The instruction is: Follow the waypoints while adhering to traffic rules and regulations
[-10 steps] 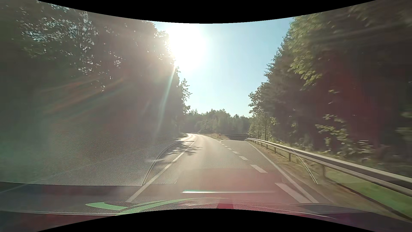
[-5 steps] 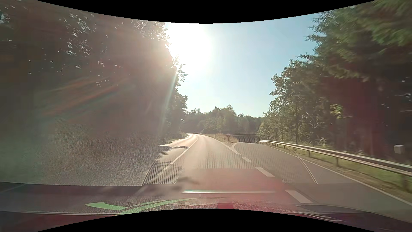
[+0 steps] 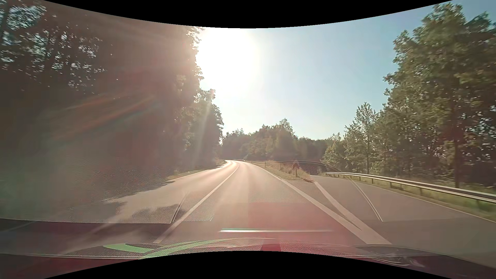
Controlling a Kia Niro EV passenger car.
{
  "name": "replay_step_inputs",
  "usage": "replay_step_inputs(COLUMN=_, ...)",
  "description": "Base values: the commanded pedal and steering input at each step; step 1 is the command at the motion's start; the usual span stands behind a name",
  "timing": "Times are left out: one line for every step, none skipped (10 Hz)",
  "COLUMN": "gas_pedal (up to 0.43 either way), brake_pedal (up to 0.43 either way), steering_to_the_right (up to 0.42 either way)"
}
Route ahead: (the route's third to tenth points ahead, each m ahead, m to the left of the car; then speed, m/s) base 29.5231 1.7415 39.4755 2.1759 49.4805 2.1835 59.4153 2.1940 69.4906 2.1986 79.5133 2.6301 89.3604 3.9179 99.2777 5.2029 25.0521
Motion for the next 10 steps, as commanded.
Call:
replay_step_inputs(gas_pedal=0.039, brake_pedal=0.000, steering_to_the_right=-0.005)
replay_step_inputs(gas_pedal=0.039, brake_pedal=0.000, steering_to_the_right=-0.005)
replay_step_inputs(gas_pedal=0.039, brake_pedal=0.000, steering_to_the_right=-0.005)
replay_step_inputs(gas_pedal=0.039, brake_pedal=0.000, steering_to_the_right=-0.005)
replay_step_inputs(gas_pedal=0.039, brake_pedal=0.000, steering_to_the_right=-0.004)
replay_step_inputs(gas_pedal=0.039, brake_pedal=0.000, steering_to_the_right=-0.004)
replay_step_inputs(gas_pedal=0.039, brake_pedal=0.000, steering_to_the_right=-0.005)
replay_step_inputs(gas_pedal=0.039, brake_pedal=0.000, steering_to_the_right=-0.005)
replay_step_inputs(gas_pedal=0.039, brake_pedal=0.000, steering_to_the_right=-0.004)
replay_step_inputs(gas_pedal=0.028, brake_pedal=0.000, steering_to_the_right=-0.004)
